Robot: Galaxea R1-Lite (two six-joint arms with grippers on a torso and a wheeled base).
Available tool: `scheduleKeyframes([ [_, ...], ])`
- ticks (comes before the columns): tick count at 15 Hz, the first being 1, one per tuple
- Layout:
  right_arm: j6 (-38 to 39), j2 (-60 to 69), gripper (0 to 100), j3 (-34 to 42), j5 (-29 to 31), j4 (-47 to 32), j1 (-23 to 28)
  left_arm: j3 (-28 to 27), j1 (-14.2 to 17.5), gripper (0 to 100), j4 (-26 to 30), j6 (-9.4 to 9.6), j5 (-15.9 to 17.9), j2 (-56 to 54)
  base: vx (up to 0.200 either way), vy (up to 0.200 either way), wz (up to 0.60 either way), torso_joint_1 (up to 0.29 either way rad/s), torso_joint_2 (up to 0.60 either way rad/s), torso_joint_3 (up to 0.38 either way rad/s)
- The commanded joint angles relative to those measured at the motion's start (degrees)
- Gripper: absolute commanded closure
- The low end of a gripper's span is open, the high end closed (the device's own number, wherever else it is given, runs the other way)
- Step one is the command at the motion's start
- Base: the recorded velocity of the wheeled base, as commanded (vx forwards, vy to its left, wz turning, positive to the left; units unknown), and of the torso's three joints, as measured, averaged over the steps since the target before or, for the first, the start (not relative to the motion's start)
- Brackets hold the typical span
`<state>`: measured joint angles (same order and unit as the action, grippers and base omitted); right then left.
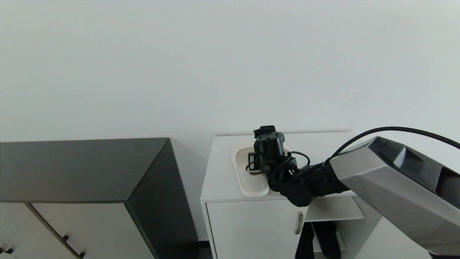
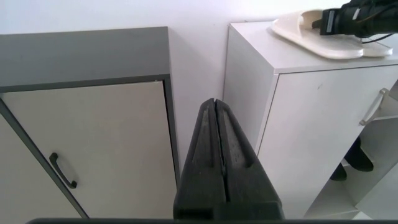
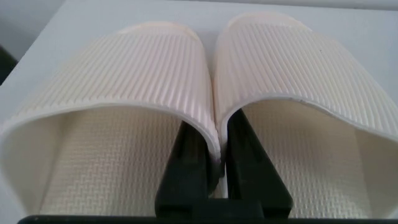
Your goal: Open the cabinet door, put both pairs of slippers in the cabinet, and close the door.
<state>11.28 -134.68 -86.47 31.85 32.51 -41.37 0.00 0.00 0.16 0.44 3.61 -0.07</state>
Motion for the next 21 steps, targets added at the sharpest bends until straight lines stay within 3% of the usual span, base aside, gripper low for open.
scheduleKeyframes([
  [1,-0.47,5.57,100,4.38,-1.44,0.18,-1.08,0.0,0.09,100,0.02,0.0,0.0,0.07,0.0,0.0,0.0,0.0,0.0,0.0],
  [3,-0.47,10.84,100,9.83,-4.52,0.89,-1.6,0.0,0.0,100,0.02,0.0,0.0,0.07,0.0,0.0,0.0,0.0,0.0,0.0],
  [6,-0.91,26.31,100,28.9,-15.15,5.28,-1.43,0.0,0.0,100,0.02,0.0,0.0,0.07,0.0,0.0,0.0,0.0,0.0,0.0],
  [10,-1.7,37.83,100,41.73,-22.1,5.63,-1.43,0.0,0.0,100,0.02,0.0,0.0,0.07,0.0,0.0,0.0,0.0,0.0,0.0],
  [18,-2.22,40.02,100,44.02,-23.77,5.54,-1.52,0.0,0.0,100,0.02,-0.09,0.0,0.07,0.0,0.0,0.0,0.0,0.0,0.0],
  [21,-2.93,39.85,100,44.28,-23.77,5.54,-1.6,0.0,0.0,100,0.02,-0.09,0.0,0.07,-0.2,0.0,0.0,0.007,0.0,0.001],
])
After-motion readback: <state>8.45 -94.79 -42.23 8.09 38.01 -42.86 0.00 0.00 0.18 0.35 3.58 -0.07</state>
